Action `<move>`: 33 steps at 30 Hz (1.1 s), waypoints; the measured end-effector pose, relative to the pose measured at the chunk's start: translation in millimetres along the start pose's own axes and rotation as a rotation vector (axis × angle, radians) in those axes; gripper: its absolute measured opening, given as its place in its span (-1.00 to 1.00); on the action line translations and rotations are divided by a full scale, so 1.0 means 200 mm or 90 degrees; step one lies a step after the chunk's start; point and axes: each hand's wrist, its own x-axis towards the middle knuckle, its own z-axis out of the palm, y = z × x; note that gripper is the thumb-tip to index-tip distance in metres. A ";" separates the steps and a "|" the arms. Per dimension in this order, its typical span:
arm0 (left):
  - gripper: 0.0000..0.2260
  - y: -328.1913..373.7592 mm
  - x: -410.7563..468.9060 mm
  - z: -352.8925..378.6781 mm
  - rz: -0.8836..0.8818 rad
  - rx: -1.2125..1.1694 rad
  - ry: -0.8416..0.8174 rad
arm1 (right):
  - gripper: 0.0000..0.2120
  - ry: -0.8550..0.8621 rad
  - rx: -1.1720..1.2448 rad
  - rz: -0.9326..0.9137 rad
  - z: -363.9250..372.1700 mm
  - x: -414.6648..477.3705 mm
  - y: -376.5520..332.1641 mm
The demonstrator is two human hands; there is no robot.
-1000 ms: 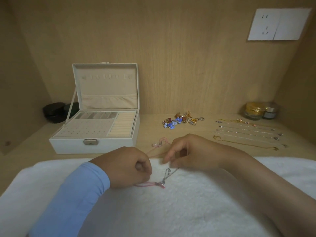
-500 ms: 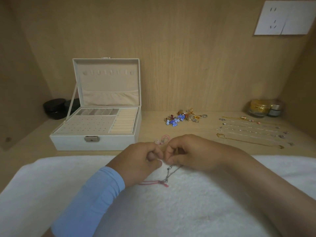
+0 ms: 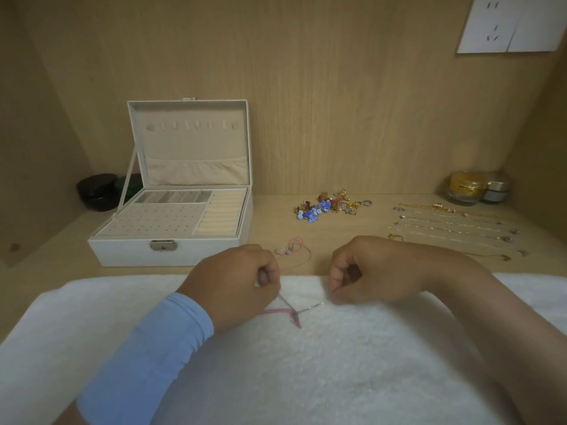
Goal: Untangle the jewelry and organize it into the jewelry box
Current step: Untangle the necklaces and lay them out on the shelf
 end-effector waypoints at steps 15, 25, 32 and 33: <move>-0.89 -0.03 0.01 0.06 0.135 -0.068 -0.032 | -0.94 0.107 -0.105 -0.098 0.11 0.09 -0.06; -0.89 0.06 0.09 0.00 0.022 -0.438 -0.058 | -0.83 0.065 0.395 -0.115 0.04 0.10 -0.03; -0.89 0.12 0.28 -0.13 -0.017 -0.575 -0.034 | -0.79 0.146 0.481 -0.096 -0.10 0.14 -0.04; -0.89 0.13 0.31 -0.14 -0.019 -0.569 -0.026 | -0.80 0.155 0.485 -0.090 -0.13 0.14 -0.04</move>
